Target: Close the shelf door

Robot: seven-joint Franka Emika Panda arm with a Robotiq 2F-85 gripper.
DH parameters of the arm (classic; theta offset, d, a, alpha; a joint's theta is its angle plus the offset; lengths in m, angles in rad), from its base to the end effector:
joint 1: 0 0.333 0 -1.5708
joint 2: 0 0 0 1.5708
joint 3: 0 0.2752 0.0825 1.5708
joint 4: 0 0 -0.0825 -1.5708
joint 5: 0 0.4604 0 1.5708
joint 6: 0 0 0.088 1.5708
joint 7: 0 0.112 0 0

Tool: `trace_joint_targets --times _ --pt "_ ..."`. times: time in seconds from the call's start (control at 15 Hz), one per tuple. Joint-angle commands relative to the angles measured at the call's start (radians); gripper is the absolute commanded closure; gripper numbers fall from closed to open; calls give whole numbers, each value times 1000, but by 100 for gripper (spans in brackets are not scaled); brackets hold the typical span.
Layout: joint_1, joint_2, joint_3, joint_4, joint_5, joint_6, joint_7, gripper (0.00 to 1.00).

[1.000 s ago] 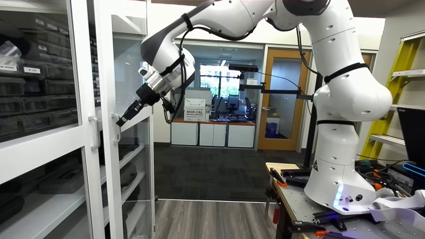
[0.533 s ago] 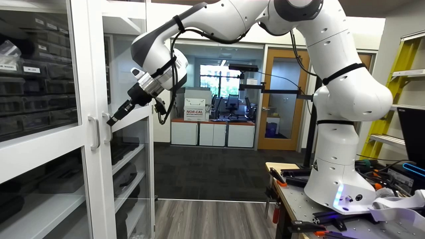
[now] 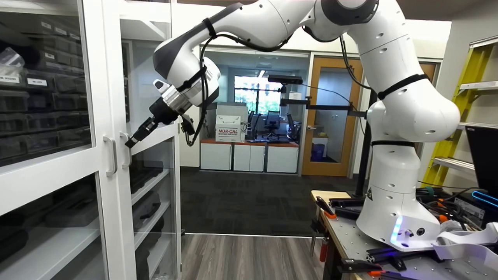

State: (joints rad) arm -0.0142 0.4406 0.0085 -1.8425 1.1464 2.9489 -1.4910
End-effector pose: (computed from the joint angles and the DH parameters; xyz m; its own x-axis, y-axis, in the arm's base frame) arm 0.7074 -0.0635 0.2454 0.6285 0.3325 0.7032 0.3543 -0.9272 0.1218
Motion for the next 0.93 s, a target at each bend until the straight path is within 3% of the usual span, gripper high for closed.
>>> trace_joint_targets --times 0.0,0.07,0.33,0.4,0.47,0.67,0.87 --pt "30 20 16 27 -10 14 9 74" --pt "45 12 -9 3 -53 16 46 58" --pt "135 -43 -131 -118 -248 22 237 33" --pt "98 -58 -93 -152 -363 48 336 28" --pt "202 -65 -214 -179 -382 41 379 20" --pt "357 -97 -423 -269 -587 27 616 3" --pt "515 -93 -658 -309 -788 -34 848 0"
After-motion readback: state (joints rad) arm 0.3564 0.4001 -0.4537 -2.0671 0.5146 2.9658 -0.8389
